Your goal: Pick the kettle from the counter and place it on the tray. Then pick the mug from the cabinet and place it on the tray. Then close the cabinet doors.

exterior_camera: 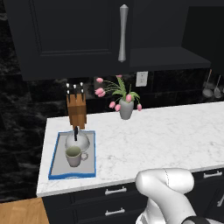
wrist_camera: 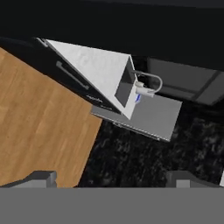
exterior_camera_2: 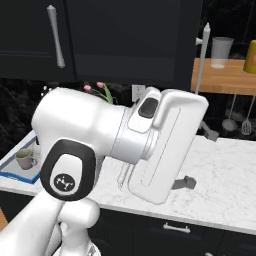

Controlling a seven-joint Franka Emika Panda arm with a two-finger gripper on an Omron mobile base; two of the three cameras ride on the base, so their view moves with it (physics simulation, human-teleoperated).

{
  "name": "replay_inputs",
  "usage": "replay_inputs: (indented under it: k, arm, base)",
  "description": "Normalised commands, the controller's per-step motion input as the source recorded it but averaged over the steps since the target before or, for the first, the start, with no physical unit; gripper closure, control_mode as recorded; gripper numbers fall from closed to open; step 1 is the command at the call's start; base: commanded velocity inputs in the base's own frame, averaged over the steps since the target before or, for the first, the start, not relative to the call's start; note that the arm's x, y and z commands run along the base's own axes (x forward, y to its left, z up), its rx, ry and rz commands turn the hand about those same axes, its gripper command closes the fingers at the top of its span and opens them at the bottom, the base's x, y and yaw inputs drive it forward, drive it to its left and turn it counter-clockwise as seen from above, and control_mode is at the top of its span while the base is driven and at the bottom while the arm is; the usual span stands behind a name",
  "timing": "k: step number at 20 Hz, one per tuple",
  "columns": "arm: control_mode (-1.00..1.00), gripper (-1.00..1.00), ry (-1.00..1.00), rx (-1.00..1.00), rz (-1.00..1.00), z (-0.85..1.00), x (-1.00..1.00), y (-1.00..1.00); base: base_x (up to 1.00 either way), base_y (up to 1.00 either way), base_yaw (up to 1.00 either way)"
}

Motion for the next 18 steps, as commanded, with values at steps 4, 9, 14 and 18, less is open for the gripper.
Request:
replay_inputs:
  k: [4,9,14,18]
  arm:
    - [-1.00,-1.00,0.00,0.00,0.28,0.00,0.47,-0.02]
    - [-1.00,-1.00,0.00,0.00,0.32,0.00,0.43,0.01]
    - [-1.00,-1.00,0.02,0.00,0.31,0.00,0.50,0.19]
    - [-1.00,-1.00,0.04,-0.04,0.30,0.00,0.41,0.54]
  base:
    - [0.00,0.00,0.00]
    - [0.00,0.00,0.00]
    - [0.00,0.00,0.00]
    - [0.00,0.00,0.00]
